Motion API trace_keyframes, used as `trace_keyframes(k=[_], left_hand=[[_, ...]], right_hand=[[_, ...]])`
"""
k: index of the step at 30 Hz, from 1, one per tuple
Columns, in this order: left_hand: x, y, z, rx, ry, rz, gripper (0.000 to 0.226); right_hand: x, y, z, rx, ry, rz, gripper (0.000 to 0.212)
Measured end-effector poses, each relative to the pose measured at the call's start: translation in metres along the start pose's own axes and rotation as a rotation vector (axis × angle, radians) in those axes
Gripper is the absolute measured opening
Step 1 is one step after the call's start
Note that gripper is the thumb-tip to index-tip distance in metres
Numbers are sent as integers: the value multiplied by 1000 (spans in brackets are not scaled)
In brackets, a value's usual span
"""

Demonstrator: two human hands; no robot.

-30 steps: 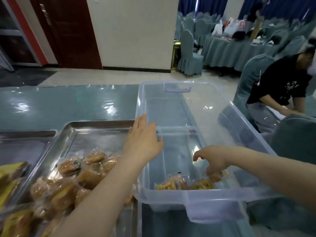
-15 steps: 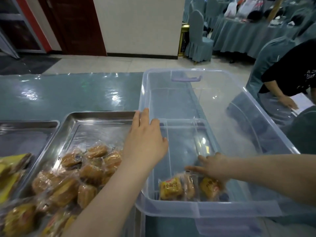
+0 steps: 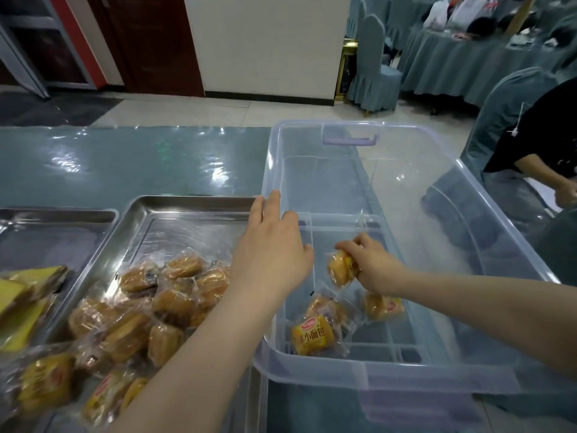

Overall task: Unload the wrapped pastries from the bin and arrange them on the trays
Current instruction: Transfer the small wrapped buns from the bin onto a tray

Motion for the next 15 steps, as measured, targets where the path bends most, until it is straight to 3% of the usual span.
trace_keyframes(k=[5,7,10,12,15], left_hand=[[1,1,0,-2,-10,-4,45],[1,1,-1,2,-8,-15,46],[0,1,-1,6,-9,-19,47],[0,1,-1,6,-7,-21,47],[0,1,0,5,-7,-18,46]], right_hand=[[-1,-31,-12,62,95,179,75],[-9,-28,-12,312,160,302,79],[-23,12,14,700,113,488,125],[-25,41,31,724,46,467,143],[-24,58,36,596,-74,491,143]])
Point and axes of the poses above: each hand's wrist, its own z-axis away from the middle knuckle, its own y-axis out of the palm, x = y × z, the point moved 5 cm from there along -z, towards the middle knuckle
